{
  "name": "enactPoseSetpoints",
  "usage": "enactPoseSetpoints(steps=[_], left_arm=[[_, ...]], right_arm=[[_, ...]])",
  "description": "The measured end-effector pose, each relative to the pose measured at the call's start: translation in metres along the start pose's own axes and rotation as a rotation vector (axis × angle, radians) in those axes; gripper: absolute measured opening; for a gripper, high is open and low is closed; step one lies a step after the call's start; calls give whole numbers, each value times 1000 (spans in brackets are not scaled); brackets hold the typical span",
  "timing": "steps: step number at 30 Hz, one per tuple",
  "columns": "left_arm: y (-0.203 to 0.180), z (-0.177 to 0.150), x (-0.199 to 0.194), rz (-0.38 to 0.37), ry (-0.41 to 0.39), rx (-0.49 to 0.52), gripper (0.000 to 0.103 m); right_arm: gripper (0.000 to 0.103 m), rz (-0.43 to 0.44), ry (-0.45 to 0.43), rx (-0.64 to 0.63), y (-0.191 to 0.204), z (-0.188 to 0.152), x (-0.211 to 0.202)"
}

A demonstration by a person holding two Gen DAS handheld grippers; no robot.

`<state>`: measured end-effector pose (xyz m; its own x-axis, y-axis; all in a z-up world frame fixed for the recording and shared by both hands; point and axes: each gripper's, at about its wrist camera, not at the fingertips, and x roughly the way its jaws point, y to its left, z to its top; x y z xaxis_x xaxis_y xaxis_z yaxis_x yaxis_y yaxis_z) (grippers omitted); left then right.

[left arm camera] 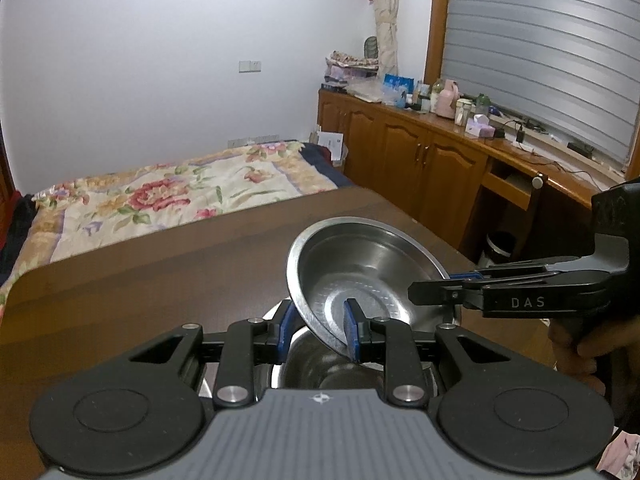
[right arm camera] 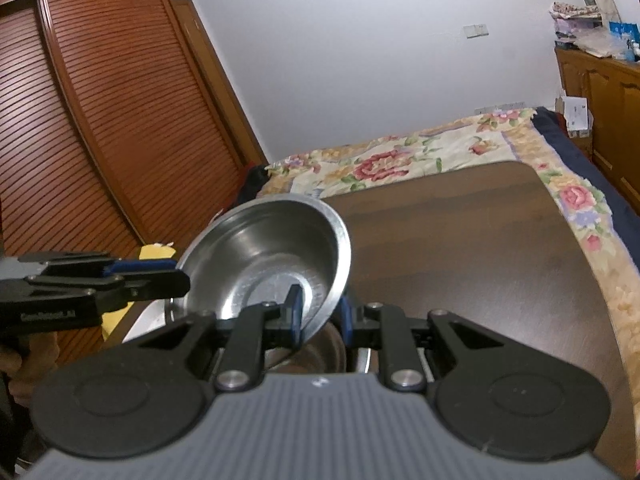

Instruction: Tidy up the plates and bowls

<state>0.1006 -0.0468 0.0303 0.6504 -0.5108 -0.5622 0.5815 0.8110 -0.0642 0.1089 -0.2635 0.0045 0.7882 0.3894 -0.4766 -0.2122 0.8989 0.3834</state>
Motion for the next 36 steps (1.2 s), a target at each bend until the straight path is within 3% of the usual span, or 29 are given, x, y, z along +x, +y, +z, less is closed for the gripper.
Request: enactPoseSetpoints(steps=[16, 36], left_arm=[[3, -35, 7, 7, 64, -36, 27], [5, -46, 23, 45, 117, 47, 26]], right_arm=[[21, -26, 41, -77, 13, -18, 0], [18, -96, 53, -245, 31, -31, 8]])
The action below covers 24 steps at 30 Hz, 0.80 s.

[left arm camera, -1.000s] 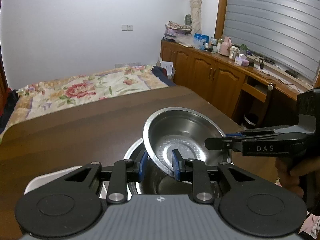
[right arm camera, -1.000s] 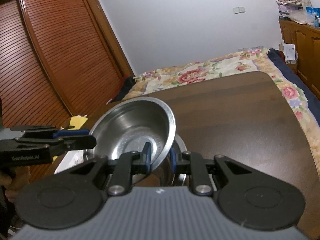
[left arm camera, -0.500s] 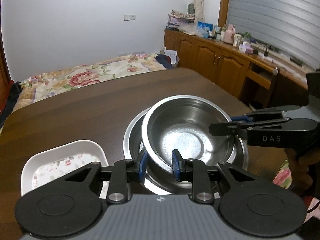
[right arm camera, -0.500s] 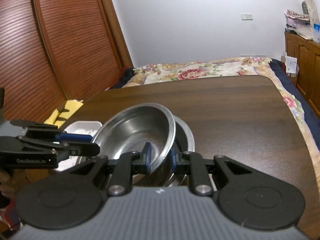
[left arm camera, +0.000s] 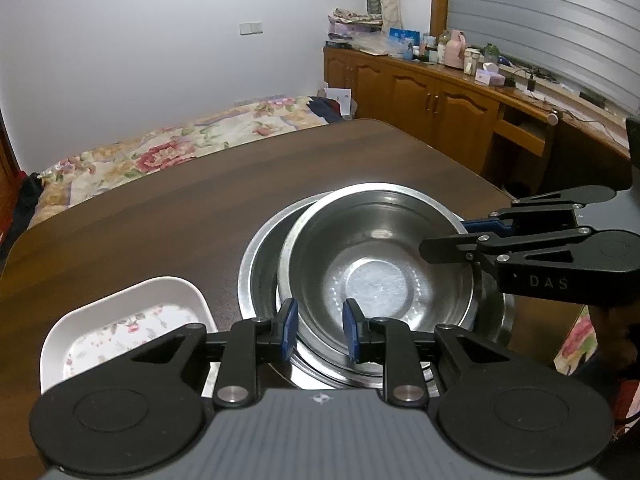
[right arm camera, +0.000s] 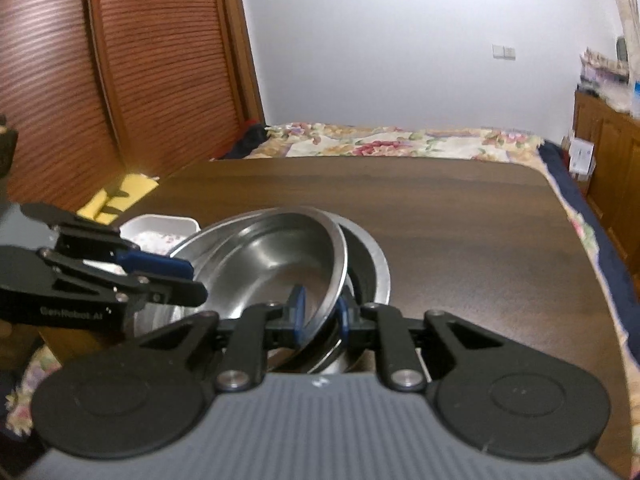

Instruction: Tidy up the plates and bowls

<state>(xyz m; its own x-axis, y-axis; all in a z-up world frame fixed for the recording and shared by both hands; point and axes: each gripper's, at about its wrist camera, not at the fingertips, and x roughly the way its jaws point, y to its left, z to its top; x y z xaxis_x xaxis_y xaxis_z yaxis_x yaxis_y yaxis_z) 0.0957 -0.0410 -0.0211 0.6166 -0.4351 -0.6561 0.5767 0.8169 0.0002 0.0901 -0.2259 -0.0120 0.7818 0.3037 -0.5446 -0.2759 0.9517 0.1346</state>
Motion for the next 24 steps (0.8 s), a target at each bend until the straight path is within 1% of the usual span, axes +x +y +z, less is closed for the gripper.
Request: enactPoseSetpoints(steps=[4, 8, 12, 17, 20, 21, 22, 23, 24], left_arm=[[2, 0, 0, 6, 1, -11, 26], [4, -1, -1, -4, -6, -27, 26], [4, -3, -7, -13, -35, -48, 26], [2, 1, -17, 0, -84, -58, 29], [2, 3, -23, 11, -119, -73, 37], [2, 4, -26, 16, -133, -82, 41], [3, 4, -27, 22, -148, -91, 49], [3, 4, -30, 31, -166, -104, 54], [3, 3, -32, 42, -182, -113, 60]], right_arm=[[18, -5, -4, -5, 1, -1, 0], [18, -30, -15, -41, 3, 0, 1], [19, -66, -49, -88, 6, 2, 0], [21, -53, -90, -51, 0, 5, -6], [24, -50, -109, -33, -3, 6, -10], [26, -55, -117, -30, -4, 6, -11], [31, -59, -125, -25, -4, 5, -12], [34, -62, -134, -20, -5, 5, -14], [40, -67, -143, -17, -5, 4, -16]])
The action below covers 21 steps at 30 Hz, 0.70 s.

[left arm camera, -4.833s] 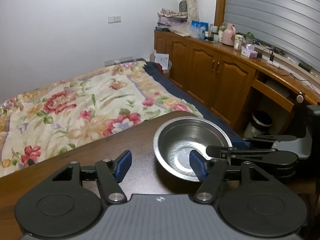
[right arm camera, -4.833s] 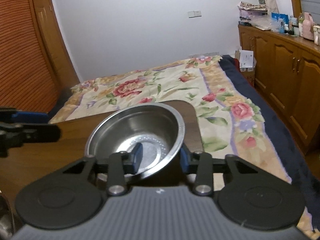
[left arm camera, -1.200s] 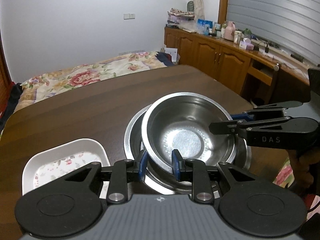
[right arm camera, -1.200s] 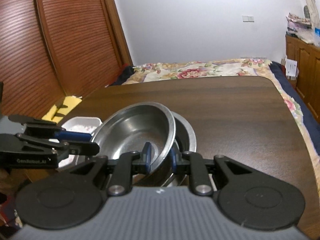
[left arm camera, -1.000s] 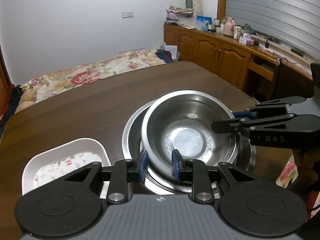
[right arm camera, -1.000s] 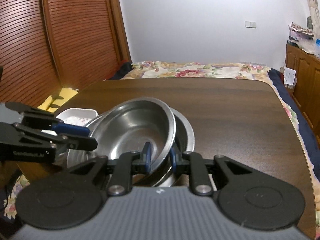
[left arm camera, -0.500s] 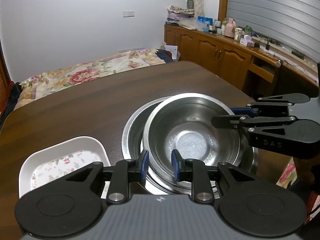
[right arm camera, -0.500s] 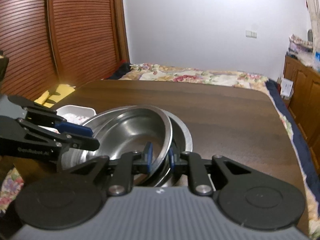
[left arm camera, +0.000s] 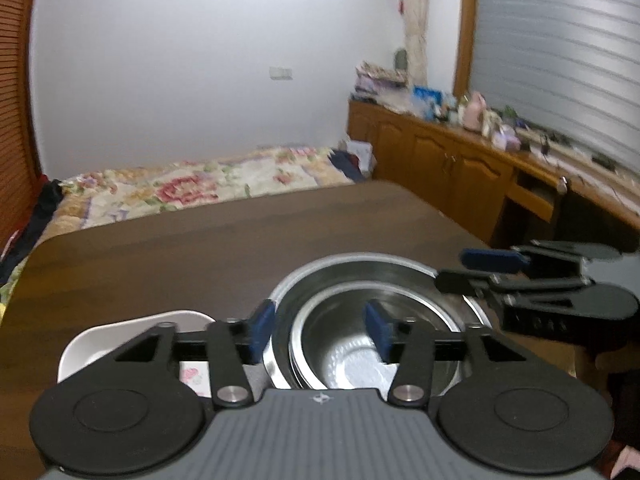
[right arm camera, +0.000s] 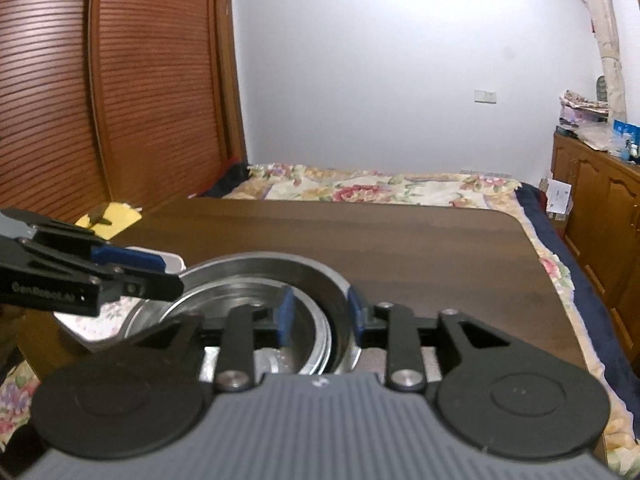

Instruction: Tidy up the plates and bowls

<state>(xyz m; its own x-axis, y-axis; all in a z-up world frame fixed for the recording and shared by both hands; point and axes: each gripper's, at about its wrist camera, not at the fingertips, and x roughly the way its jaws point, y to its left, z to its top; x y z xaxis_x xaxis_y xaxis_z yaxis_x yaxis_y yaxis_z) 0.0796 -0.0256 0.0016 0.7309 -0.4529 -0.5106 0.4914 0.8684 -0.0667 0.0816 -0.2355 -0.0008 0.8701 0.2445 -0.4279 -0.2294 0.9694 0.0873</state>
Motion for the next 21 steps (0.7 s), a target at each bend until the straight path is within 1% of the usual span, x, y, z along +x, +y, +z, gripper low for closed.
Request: enactPoseSetpoints(steps=[1, 2, 3, 4, 8, 10, 13, 17, 21], left_arm=[[0, -1, -1, 11, -14, -3, 68], [0, -2, -2, 27, -27, -3, 73], [-1, -4, -2, 44, -39, -5, 79], [-1, -6, -2, 61, -53, -7, 81], [-3, -15, 4, 90, -60, -21, 83], [-3, -17, 8, 94, -54, -21, 83], [-4, -22, 12, 98, -50, -29, 83], [-4, -26, 15, 99, -50, -58, 83], [-4, -29, 18, 91, -48, -60, 82]], right_arm=[[50, -8, -12, 2, 0, -1, -2], [54, -18, -26, 2, -1, -2, -4], [64, -26, -39, 0, 0, -3, -5], [70, -32, -51, -6, 0, -4, -6], [75, -39, -74, 17, -3, -11, -6], [79, -46, -75, 26, -5, -16, -3], [82, -57, -76, 45, -6, -24, 2], [82, -59, -71, 85, -8, -30, 9], [82, -58, -72, 94, -5, -35, 11]])
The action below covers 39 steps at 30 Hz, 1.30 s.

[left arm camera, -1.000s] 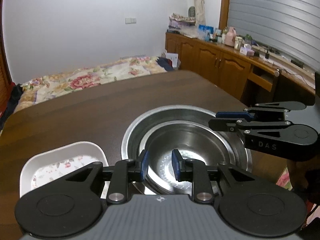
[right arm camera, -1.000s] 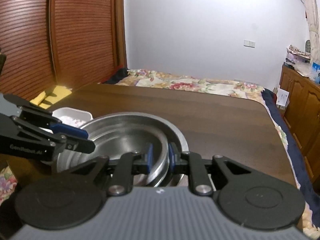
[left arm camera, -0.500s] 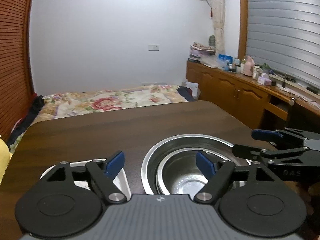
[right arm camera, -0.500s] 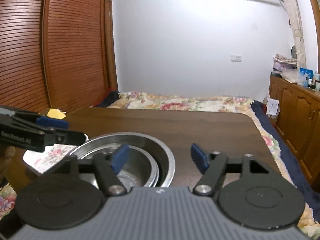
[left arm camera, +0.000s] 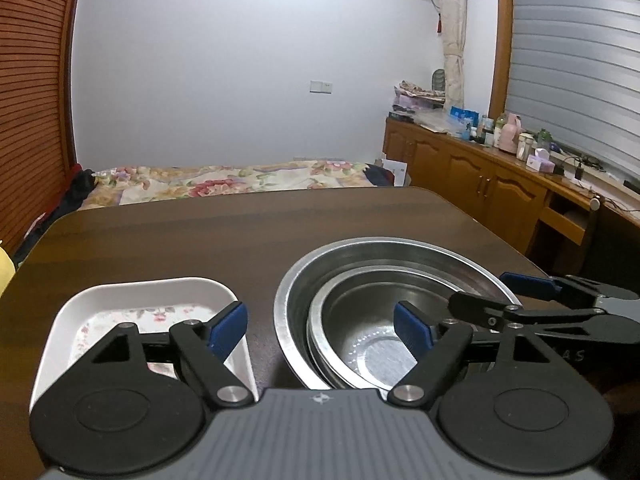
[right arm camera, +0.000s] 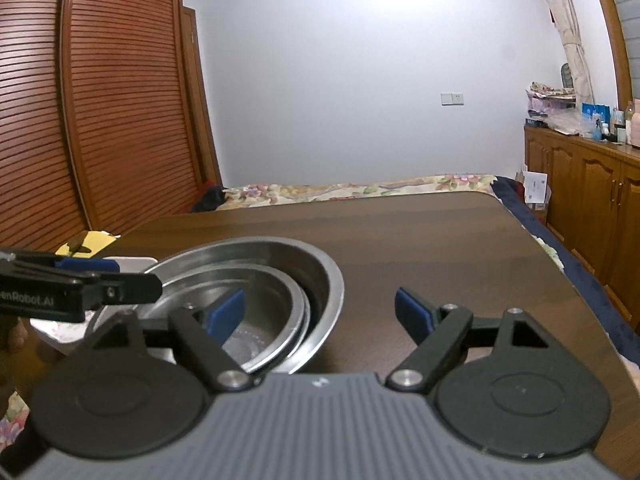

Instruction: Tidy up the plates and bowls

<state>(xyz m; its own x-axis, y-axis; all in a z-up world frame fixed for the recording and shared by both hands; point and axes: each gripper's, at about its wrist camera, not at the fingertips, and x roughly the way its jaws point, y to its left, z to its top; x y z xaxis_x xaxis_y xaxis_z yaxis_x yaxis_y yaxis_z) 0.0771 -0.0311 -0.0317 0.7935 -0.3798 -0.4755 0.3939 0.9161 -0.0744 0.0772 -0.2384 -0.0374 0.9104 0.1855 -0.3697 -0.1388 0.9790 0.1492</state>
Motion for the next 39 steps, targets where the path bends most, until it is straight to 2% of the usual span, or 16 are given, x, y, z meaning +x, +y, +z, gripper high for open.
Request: enactPoseSetpoints(steps=[3, 11, 14, 16, 21, 27, 31, 39], left_arm=[[-2, -2, 2, -2, 9, 9, 81], [-2, -9, 10, -12, 65, 0, 68], [-1, -11, 11, -26, 81, -19, 58], [-1, -12, 13, -28, 90, -19, 52], [0, -15, 12, -17, 84, -27, 46], [-3, -13, 10, -7, 77, -39, 38], [-3, -7, 6, -20, 86, -38, 38], [-7, 21, -8, -36, 43, -31, 38]], right_arm=[[82, 7, 6, 8, 1, -3, 2], [81, 41, 44, 47, 1, -7, 8], [69, 62, 56, 60, 2, -6, 8], [56, 74, 69, 68, 3, -7, 9], [39, 110, 68, 100, 0, -7, 9], [33, 103, 57, 114, -1, -7, 8], [32, 90, 44, 128, -3, -4, 6], [32, 62, 5, 122, -1, 14, -5]])
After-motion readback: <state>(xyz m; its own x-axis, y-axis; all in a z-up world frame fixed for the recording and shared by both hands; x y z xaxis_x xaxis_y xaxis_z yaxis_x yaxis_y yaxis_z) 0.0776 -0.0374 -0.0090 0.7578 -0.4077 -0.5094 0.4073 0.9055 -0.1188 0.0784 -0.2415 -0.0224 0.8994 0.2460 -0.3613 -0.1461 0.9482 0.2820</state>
